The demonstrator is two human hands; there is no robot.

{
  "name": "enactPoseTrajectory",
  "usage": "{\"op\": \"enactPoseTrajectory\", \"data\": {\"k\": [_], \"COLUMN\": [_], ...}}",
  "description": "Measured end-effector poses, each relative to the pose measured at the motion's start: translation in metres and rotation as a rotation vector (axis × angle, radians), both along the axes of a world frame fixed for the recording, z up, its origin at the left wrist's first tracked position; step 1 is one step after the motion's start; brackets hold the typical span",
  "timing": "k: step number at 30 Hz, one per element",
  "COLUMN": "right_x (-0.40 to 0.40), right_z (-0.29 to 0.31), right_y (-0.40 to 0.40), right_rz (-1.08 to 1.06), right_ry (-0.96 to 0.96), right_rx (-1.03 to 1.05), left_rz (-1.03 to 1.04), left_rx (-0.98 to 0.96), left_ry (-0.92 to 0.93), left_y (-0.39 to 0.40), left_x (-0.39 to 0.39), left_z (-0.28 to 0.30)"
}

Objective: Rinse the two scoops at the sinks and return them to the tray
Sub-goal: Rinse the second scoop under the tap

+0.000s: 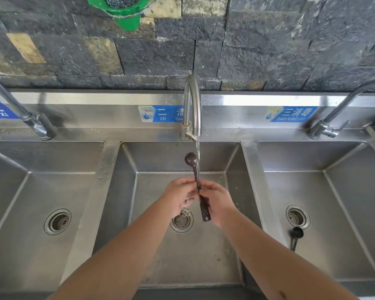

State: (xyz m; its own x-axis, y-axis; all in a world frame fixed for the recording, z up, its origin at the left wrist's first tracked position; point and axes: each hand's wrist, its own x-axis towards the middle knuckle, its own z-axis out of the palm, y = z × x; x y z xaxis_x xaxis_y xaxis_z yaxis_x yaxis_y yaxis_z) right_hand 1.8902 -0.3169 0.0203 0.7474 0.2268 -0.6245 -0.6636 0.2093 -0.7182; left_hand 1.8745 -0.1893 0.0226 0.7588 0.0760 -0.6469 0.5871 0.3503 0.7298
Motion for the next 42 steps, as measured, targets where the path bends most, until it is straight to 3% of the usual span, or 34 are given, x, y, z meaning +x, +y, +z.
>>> {"op": "enactPoseTrajectory", "data": {"k": [8,24,29,35,42], "right_x": [0.035,0.065,0.052,0.001,-0.078], "right_z": [0.016,0.045,0.040,0.007,-0.012], "right_y": [0.023,0.030,0.017,-0.009,-0.040], "right_rz": [0.020,0.135,0.160,0.129,0.045], "right_ry": [-0.034,-0.188,-0.183,-0.083,0.267], "right_rx": [0.077,0.001,0.054,-0.069,-0.109], "left_rz": [0.078,0.137,0.136,0.041,-0.021], "left_rx": [0.030,-0.014,-0.012,0.005,-0.087], "left_ry": [-0.077,-0.242,-0.191,-0.016,0.177], "left_y": [0.018,0.019,0.010,-0.006,-0.038], "left_x": [0.026,0.040,0.029,-0.009,-0.071], "left_z": [0.024,0.052,0.048,0.013,-0.036]}}
